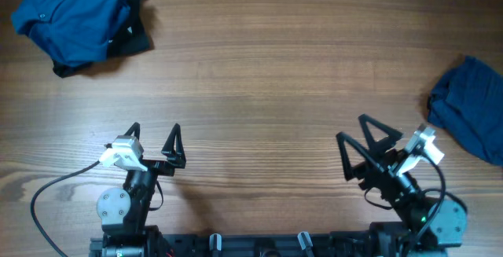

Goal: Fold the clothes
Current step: 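Reach the right gripper out to the dark blue trousers at right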

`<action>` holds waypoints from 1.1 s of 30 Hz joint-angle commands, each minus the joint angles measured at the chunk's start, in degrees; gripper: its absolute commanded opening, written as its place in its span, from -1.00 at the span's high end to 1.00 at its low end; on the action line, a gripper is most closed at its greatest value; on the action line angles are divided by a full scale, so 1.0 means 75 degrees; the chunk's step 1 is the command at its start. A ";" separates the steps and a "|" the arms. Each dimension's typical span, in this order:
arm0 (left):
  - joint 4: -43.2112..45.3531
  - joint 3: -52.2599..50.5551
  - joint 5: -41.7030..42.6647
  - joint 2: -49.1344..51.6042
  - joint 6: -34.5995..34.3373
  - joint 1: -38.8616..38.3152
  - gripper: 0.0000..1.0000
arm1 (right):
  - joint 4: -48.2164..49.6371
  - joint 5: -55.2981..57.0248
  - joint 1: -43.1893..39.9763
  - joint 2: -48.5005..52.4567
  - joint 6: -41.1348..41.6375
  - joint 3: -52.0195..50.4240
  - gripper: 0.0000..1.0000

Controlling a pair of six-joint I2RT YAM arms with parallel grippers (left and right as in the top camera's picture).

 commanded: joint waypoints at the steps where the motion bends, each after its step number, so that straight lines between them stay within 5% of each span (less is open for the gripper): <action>1: -0.0023 -0.0047 -0.0102 -0.0050 -0.0067 0.0061 -1.00 | -0.0574 0.0807 -0.0032 0.1169 -0.1078 0.1475 -1.00; 9: -0.0023 -0.0047 -0.0102 -0.0050 -0.0067 0.0061 -0.99 | -0.4896 0.5802 -0.0032 0.5429 -0.1891 0.5030 -1.00; 17: -0.0023 -0.0047 -0.0102 -0.0050 -0.0067 0.0061 -1.00 | -0.7635 0.6429 -0.0271 0.9381 -0.2996 0.8195 -1.00; 23: -0.0023 -0.0047 -0.0102 -0.0050 -0.0067 0.0061 -0.99 | -0.7903 0.6668 -0.0286 1.0701 -0.4293 0.8839 -1.00; 33: -0.0023 -0.0047 -0.0105 -0.0050 -0.0067 0.0061 -1.00 | -0.7434 0.7175 -0.1868 1.1272 -0.3281 0.8836 -0.99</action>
